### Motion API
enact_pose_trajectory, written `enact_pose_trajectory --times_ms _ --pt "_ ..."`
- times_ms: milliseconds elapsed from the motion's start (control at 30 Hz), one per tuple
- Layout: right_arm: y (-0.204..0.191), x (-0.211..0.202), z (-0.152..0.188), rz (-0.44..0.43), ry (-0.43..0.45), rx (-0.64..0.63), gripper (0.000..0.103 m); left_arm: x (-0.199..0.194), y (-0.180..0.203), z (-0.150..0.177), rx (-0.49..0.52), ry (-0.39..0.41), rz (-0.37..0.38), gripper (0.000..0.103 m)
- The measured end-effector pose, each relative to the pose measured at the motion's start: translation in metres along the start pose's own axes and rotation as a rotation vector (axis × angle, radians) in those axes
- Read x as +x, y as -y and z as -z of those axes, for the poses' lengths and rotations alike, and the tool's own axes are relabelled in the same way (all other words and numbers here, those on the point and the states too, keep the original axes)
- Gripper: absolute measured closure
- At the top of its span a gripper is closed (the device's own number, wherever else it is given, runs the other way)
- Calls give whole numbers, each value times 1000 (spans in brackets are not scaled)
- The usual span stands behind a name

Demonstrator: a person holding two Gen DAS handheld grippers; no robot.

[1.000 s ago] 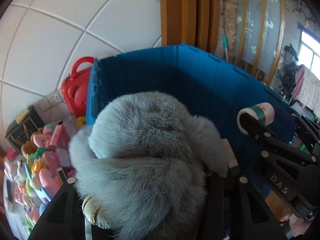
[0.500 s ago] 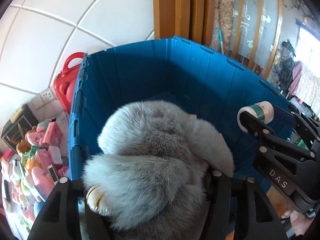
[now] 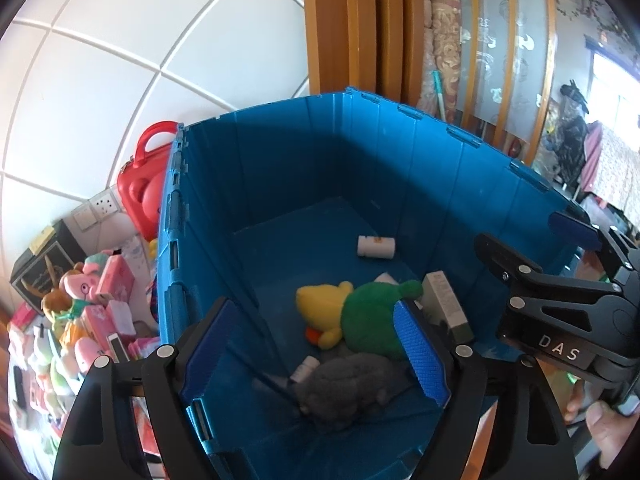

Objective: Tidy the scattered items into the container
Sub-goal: 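Withdraw both tools from the crate back toward the toy heap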

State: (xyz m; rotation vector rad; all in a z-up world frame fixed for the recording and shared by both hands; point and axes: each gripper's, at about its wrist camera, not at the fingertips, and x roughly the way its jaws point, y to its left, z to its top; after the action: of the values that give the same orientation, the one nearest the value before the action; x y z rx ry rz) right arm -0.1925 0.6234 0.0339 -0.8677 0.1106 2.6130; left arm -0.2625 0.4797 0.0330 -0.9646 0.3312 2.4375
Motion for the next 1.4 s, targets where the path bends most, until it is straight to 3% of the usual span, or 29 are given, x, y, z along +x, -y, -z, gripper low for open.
enact_pose_trajectory --times_ms 867,1400 --pt "-23 -9 -2 -26 33 -17 0 -28 -34 10 -56 77 -14 18" --pt "-121 -28 -3 -122 53 -109 0 -59 -126 49 -166 91 -112 18"
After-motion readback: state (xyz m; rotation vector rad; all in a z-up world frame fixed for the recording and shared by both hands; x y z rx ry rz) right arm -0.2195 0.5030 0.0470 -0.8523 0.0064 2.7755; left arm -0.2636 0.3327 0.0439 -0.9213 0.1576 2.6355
